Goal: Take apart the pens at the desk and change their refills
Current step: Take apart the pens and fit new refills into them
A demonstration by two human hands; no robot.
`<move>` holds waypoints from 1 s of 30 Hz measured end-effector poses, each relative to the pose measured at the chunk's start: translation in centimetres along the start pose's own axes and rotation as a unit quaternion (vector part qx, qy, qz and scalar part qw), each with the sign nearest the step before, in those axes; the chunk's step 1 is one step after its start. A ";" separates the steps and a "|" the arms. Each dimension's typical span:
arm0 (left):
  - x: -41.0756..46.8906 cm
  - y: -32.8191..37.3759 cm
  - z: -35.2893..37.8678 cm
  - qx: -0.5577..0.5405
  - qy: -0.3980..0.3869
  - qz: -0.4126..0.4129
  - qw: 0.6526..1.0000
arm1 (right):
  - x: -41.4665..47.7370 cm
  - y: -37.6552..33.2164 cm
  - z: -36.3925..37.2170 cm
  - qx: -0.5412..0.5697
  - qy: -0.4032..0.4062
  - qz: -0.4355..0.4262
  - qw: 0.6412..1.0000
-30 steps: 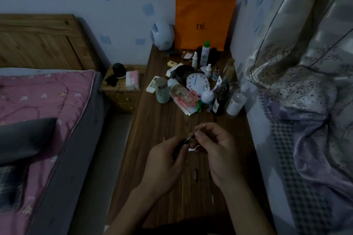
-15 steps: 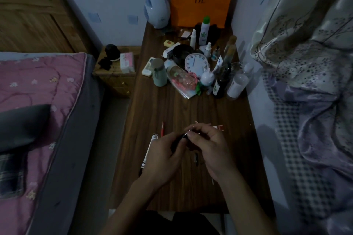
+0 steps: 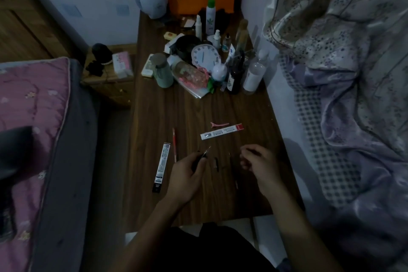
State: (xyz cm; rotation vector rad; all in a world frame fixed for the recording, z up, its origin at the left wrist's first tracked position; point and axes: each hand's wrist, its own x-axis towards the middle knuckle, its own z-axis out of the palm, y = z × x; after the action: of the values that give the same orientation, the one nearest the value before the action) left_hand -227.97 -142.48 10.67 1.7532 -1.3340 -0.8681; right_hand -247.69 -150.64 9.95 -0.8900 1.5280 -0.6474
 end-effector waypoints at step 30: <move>-2.9 -7.3 5.5 0.044 -0.055 -0.125 0.990 | 2.7 12.4 1.4 -0.509 0.016 -0.074 0.858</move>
State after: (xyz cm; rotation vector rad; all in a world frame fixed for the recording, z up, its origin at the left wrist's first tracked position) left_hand -229.96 -139.33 1.88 1.9960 -1.2546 -1.0705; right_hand -248.55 -145.92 -1.86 -1.8000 1.8377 0.1228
